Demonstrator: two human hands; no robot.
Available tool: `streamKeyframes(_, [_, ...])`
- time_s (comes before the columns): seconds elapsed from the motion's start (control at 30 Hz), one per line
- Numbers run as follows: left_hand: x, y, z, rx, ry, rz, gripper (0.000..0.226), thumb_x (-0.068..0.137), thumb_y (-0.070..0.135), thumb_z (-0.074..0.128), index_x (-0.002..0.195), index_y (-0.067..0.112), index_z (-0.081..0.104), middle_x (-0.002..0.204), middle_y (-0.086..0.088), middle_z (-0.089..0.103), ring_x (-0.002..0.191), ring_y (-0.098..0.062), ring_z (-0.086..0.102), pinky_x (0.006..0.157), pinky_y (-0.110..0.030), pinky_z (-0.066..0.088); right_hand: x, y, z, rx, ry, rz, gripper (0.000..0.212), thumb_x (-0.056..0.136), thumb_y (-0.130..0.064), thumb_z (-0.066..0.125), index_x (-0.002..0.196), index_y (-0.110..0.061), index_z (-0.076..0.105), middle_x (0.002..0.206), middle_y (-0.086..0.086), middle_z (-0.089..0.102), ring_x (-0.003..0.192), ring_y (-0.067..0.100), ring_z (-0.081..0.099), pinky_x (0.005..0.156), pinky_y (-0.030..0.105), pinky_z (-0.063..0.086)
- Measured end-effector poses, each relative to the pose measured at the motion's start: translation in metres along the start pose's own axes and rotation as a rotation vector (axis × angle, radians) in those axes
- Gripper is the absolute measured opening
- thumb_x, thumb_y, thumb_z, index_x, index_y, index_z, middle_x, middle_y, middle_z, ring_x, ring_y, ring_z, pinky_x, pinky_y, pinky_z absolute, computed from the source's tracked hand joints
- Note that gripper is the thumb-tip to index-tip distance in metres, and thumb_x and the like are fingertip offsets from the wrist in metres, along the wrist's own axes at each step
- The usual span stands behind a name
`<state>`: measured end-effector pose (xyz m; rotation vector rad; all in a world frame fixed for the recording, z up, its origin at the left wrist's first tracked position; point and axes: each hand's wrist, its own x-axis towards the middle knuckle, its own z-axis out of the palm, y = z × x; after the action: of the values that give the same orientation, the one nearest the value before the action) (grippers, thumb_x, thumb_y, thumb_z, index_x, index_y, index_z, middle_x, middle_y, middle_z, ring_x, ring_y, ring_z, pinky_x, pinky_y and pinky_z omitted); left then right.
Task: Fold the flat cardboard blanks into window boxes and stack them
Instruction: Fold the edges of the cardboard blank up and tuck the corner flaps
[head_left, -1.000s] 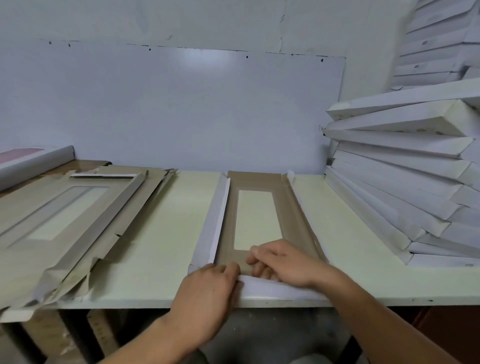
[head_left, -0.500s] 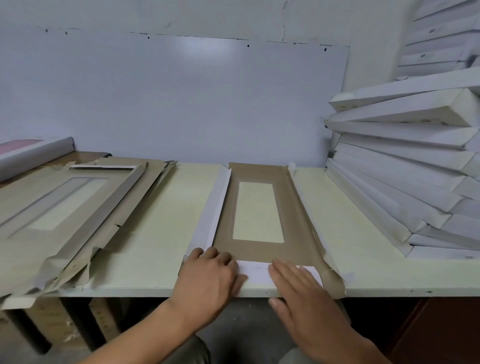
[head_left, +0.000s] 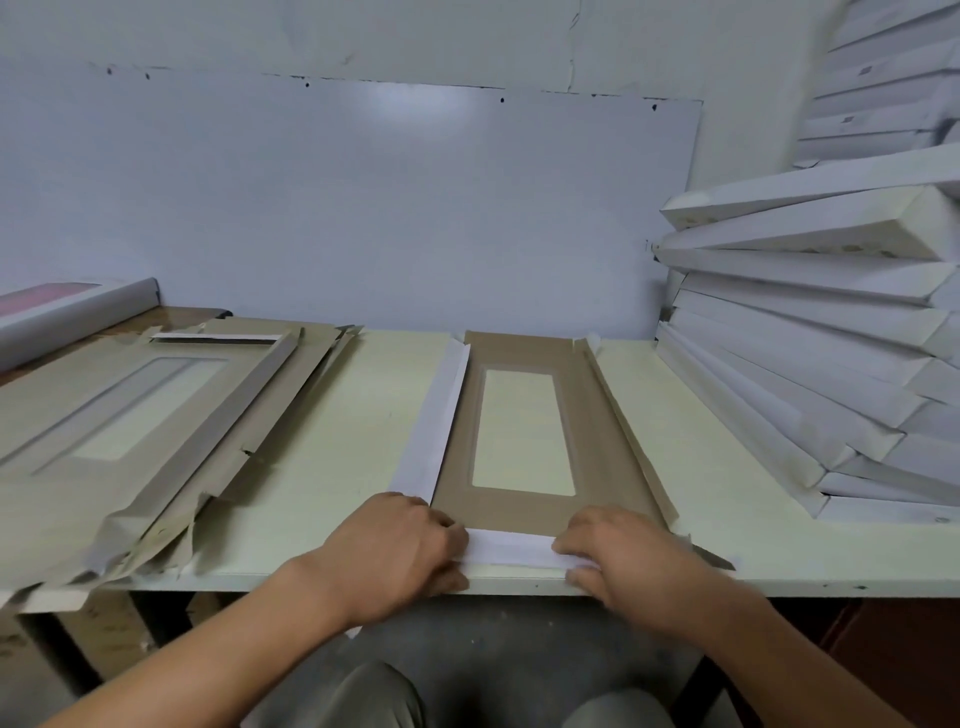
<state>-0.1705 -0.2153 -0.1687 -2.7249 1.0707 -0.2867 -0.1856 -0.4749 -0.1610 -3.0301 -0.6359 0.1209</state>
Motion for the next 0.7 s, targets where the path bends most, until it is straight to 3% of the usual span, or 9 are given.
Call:
streamKeyframes(0.1, [0.000, -0.005, -0.003, -0.077, 0.003, -0.062, 0.017, 0.100, 0.034, 0.034, 0.098, 0.024, 0.047, 0.086, -0.006, 0.062, 0.077, -0.034, 0.051, 0.064, -0.039, 0.041, 0.007, 0.008, -0.014, 0.132, 0.000, 0.016, 0.026, 0.099, -0.021, 0.041, 0.085, -0.011, 0.061, 0.088, 0.007, 0.063, 0.084, 0.024, 0.057, 0.076, 0.036, 0.045])
streamKeyframes(0.2, [0.013, -0.009, -0.009, -0.176, 0.011, -0.222, 0.019, 0.101, 0.033, 0.035, 0.117, 0.031, 0.044, 0.092, -0.007, 0.064, 0.083, -0.034, 0.056, 0.071, -0.037, 0.045, 0.021, 0.007, -0.016, 0.182, 0.073, 0.075, 0.034, 0.097, -0.013, 0.041, 0.114, -0.022, 0.069, 0.111, -0.006, 0.067, 0.104, 0.018, 0.059, 0.089, 0.033, 0.049])
streamKeyframes(0.33, [0.030, 0.007, -0.010, 0.055, 0.042, -0.288, 0.029, 0.091, 0.009, 0.035, 0.116, 0.023, 0.042, 0.089, -0.004, 0.056, 0.075, -0.033, 0.050, 0.071, -0.035, 0.035, 0.037, -0.011, 0.002, 0.055, 0.129, 0.091, 0.035, 0.084, -0.001, 0.043, 0.106, -0.022, 0.062, 0.102, 0.000, 0.058, 0.097, 0.025, 0.056, 0.082, 0.040, 0.048])
streamKeyframes(0.4, [0.035, 0.017, -0.003, 0.180, 0.030, -0.263, 0.032, 0.090, 0.008, 0.031, 0.113, 0.015, 0.052, 0.105, -0.009, 0.056, 0.093, -0.032, 0.052, 0.093, -0.044, 0.032, 0.041, -0.014, 0.019, -0.046, 0.175, 0.049, 0.037, 0.094, -0.013, 0.043, 0.129, -0.020, 0.051, 0.126, 0.000, 0.048, 0.116, 0.026, 0.044, 0.098, 0.040, 0.042])
streamKeyframes(0.43, [0.036, 0.020, 0.001, 0.201, 0.008, -0.256, 0.033, 0.093, 0.012, 0.028, 0.112, 0.012, 0.055, 0.115, -0.012, 0.054, 0.106, -0.033, 0.049, 0.106, -0.051, 0.024, 0.042, -0.014, 0.028, -0.058, 0.167, 0.030, 0.044, 0.101, -0.027, 0.036, 0.144, -0.017, 0.038, 0.144, -0.001, 0.037, 0.132, 0.028, 0.034, 0.111, 0.042, 0.032])
streamKeyframes(0.5, [0.036, 0.023, 0.008, 0.198, -0.049, -0.236, 0.043, 0.102, 0.027, 0.023, 0.123, 0.008, 0.055, 0.135, -0.014, 0.045, 0.130, -0.032, 0.034, 0.115, -0.060, 0.004, 0.041, -0.017, 0.040, -0.005, 0.059, 0.055, 0.072, 0.101, -0.058, 0.015, 0.158, -0.015, 0.004, 0.165, -0.002, 0.000, 0.152, 0.021, 0.000, 0.124, 0.042, 0.002])
streamKeyframes(0.53, [0.034, 0.024, 0.011, 0.193, -0.073, -0.229, 0.050, 0.104, 0.034, 0.020, 0.132, 0.007, 0.051, 0.143, -0.013, 0.040, 0.139, -0.030, 0.025, 0.116, -0.060, -0.001, 0.039, -0.018, 0.043, 0.022, 0.017, 0.071, 0.081, 0.096, -0.068, 0.008, 0.158, -0.017, -0.007, 0.165, -0.002, -0.012, 0.152, 0.017, -0.013, 0.123, 0.039, -0.007])
streamKeyframes(0.6, [0.030, 0.024, 0.017, 0.172, -0.087, -0.215, 0.059, 0.105, 0.043, 0.014, 0.141, 0.006, 0.042, 0.152, -0.013, 0.032, 0.147, -0.029, 0.013, 0.117, -0.058, -0.004, 0.036, -0.017, 0.045, 0.049, -0.014, 0.100, 0.093, 0.086, -0.078, -0.001, 0.156, -0.018, -0.014, 0.164, -0.001, -0.019, 0.150, 0.014, -0.020, 0.120, 0.036, -0.012])
streamKeyframes(0.7, [0.025, 0.021, 0.018, 0.168, -0.094, -0.237, 0.062, 0.104, 0.047, 0.012, 0.138, 0.007, 0.044, 0.147, -0.011, 0.038, 0.144, -0.029, 0.018, 0.117, -0.058, -0.002, 0.027, -0.014, 0.040, -0.056, -0.022, 0.147, 0.106, 0.076, -0.081, -0.011, 0.157, -0.013, -0.011, 0.165, 0.004, -0.017, 0.149, 0.017, -0.023, 0.121, 0.039, -0.014])
